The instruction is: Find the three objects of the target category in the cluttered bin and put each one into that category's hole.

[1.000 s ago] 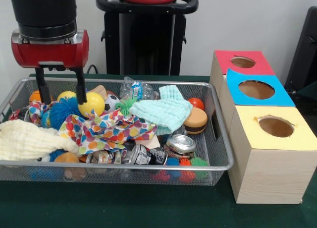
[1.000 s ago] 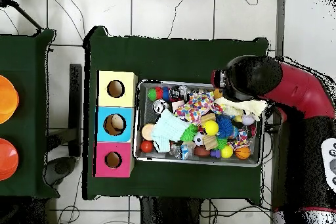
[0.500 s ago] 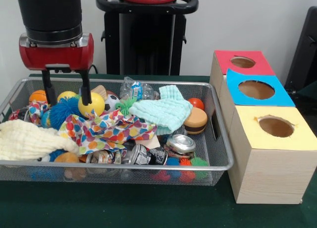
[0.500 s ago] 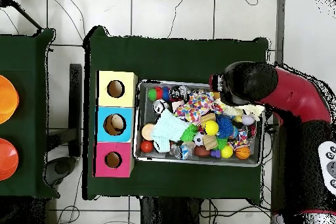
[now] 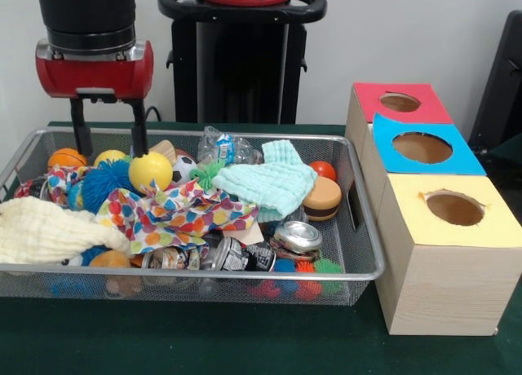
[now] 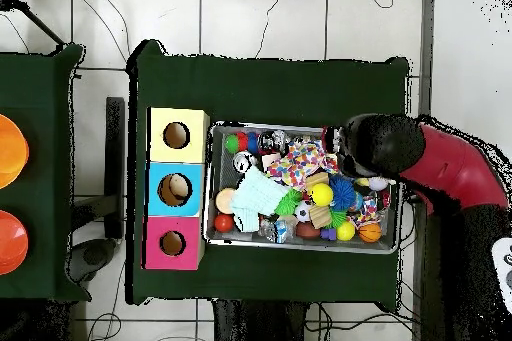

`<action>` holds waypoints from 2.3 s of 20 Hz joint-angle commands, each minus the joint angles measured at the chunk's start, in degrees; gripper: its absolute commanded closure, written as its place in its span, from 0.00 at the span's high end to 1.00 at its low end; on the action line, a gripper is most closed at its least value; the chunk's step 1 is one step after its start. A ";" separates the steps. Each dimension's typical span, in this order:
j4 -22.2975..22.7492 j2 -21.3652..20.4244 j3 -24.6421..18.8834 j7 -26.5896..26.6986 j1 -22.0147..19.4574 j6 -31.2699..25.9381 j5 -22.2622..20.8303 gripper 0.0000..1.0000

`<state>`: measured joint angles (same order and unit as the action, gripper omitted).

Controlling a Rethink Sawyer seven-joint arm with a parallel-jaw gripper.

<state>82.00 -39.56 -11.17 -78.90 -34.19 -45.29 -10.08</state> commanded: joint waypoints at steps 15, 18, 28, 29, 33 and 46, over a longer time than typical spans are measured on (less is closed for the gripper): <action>5.26 0.45 -3.24 -3.45 -0.93 1.18 0.94 1.00; 1.38 3.06 -3.40 -3.42 0.00 -0.52 0.90 1.00; -9.91 9.65 -3.01 -3.68 3.54 -5.55 1.12 1.00; -10.60 10.11 -2.91 -3.80 3.77 -5.68 1.18 1.00; -13.68 12.34 -3.04 -3.53 4.35 -6.59 1.54 1.00; -15.80 13.69 -2.67 -3.04 4.78 -7.23 1.98 1.00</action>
<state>68.28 -27.23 -11.17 -78.90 -29.26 -46.90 -9.53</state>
